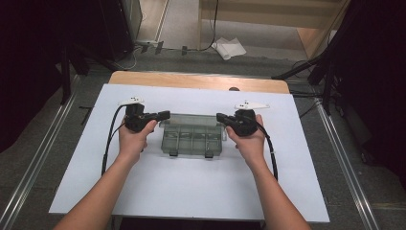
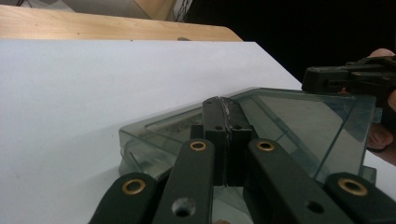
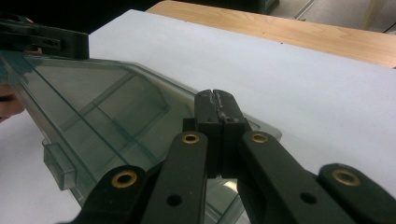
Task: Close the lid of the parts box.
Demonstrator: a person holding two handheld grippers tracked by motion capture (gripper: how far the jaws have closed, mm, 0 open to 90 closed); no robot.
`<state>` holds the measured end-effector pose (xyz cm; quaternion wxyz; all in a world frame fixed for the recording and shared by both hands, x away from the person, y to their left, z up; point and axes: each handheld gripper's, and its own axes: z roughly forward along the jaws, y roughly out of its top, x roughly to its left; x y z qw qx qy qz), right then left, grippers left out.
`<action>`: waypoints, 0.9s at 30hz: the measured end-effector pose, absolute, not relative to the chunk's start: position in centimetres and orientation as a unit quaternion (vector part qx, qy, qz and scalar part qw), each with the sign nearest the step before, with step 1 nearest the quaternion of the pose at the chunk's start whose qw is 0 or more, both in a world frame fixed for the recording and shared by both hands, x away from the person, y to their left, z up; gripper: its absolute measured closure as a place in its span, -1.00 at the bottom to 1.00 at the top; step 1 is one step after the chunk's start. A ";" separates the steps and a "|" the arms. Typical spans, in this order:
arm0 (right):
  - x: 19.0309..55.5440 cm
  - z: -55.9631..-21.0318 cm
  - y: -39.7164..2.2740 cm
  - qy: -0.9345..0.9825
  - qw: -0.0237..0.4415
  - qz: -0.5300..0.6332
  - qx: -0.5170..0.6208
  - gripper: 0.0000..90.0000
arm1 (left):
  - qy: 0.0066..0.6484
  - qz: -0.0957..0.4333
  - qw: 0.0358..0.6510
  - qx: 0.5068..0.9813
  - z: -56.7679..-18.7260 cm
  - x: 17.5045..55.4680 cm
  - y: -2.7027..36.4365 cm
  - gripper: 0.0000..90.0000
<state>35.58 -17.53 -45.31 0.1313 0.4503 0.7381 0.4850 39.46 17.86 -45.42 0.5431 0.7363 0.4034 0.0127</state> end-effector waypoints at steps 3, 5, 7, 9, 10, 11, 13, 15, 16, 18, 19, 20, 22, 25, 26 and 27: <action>35.1 -45.7 -17.5 0.737 0.131 0.485 0.451 1.00 | 0.402 0.019 0.542 0.738 -45.7 38.8 18.1 1.00; 34.8 -45.9 -17.6 0.738 0.131 0.485 0.450 1.00 | 0.399 0.019 0.543 0.739 -45.9 38.5 18.2 1.00; 34.5 -46.1 -17.6 0.738 0.132 0.486 0.449 1.00 | 0.399 0.019 0.543 0.739 -46.1 38.1 18.4 1.00; 34.2 -46.2 -17.6 0.738 0.133 0.488 0.447 1.00 | 0.396 0.024 0.542 0.740 -46.2 37.8 18.5 1.00; 34.1 -46.3 -17.6 0.736 0.135 0.489 0.447 1.00 | 0.399 0.025 0.543 0.739 -46.3 37.6 18.5 1.00; 34.0 -46.4 -17.6 0.737 0.134 0.489 0.447 1.00 | 0.397 0.031 0.540 0.741 -46.4 37.4 18.6 1.00; 33.7 -46.6 -17.6 0.739 0.137 0.487 0.446 1.00 | 0.394 0.038 0.538 0.744 -46.6 37.1 18.7 1.00; 33.4 -46.7 -17.6 0.740 0.138 0.488 0.442 1.00 | 0.394 0.044 0.537 0.745 -46.8 36.7 18.7 1.00; 33.2 -46.8 -17.5 0.742 0.136 0.486 0.442 1.00 | 0.394 0.043 0.538 0.743 -46.9 36.5 18.8 1.00; 32.9 -46.9 -17.4 0.744 0.142 0.485 0.437 1.00 | 0.395 0.046 0.540 0.742 -47.1 36.2 18.8 1.00; 32.8 -47.0 -17.3 0.746 0.142 0.483 0.436 1.00 | 0.395 0.045 0.539 0.743 -47.2 36.0 18.9 1.00; 32.6 -47.1 -17.2 0.748 0.143 0.482 0.434 1.00 | 0.392 0.046 0.540 0.743 -47.3 36.0 18.9 1.00; 32.3 -47.3 -17.1 0.750 0.142 0.480 0.432 1.00 | 0.393 0.045 0.540 0.743 -47.4 35.6 18.9 1.00; 31.9 -47.7 -17.0 0.750 0.139 0.482 0.431 1.00 | 0.391 0.046 0.540 0.744 -47.6 35.2 18.9 1.00; 31.7 -47.8 -16.9 0.751 0.139 0.481 0.431 1.00 | 0.390 0.046 0.540 0.745 -47.7 35.1 18.9 1.00; 31.6 -48.0 -16.9 0.752 0.141 0.480 0.429 1.00 | 0.390 0.046 0.539 0.745 -47.8 35.0 18.9 1.00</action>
